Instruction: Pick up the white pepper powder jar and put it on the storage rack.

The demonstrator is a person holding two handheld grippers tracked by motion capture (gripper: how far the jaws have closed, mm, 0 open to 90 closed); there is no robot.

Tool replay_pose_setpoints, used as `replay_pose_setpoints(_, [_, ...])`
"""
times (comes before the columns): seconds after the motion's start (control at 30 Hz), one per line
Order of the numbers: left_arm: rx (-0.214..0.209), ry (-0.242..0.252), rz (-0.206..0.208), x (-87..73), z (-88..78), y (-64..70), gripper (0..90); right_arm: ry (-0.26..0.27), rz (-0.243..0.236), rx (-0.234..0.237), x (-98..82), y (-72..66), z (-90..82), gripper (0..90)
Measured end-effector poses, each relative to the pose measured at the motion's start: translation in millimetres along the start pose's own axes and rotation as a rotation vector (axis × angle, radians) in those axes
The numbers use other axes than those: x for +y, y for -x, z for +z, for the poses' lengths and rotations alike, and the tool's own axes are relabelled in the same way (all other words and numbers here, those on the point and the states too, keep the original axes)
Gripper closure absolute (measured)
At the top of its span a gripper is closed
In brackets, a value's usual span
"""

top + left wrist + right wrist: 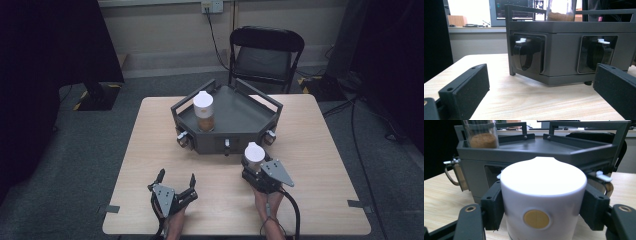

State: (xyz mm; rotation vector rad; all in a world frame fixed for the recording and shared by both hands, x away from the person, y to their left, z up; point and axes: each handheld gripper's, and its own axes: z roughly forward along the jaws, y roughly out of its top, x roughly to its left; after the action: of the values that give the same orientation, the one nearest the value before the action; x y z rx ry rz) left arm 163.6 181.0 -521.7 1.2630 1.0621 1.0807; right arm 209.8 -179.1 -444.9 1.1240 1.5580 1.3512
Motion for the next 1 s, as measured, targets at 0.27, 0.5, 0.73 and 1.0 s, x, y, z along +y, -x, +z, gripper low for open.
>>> replay_pose_setpoints(0.27, [0.001, 0.0, 0.0, 0.0, 0.0, 0.2, 0.1, 0.011, -0.009, 0.045, 17.5, 11.0, -5.7, 30.2])
replay_pose_setpoints(0.5, [0.002, 0.0, 0.0, 0.0, 0.0, 0.3, 0.1, 0.027, -0.009, 0.084, 37.1, 21.2, -8.6, 30.2])
replay_pose_setpoints(0.73, [0.002, 0.0, 0.0, -0.1, -0.1, 0.3, 0.1, 0.044, -0.03, 0.118, 62.6, 25.1, -1.9, 30.2])
replay_pose_setpoints(1.0, [0.002, 0.0, 0.0, 0.1, -0.1, 0.2, 0.1, 0.047, -0.053, 0.146, 87.2, 25.8, 10.2, 30.2])
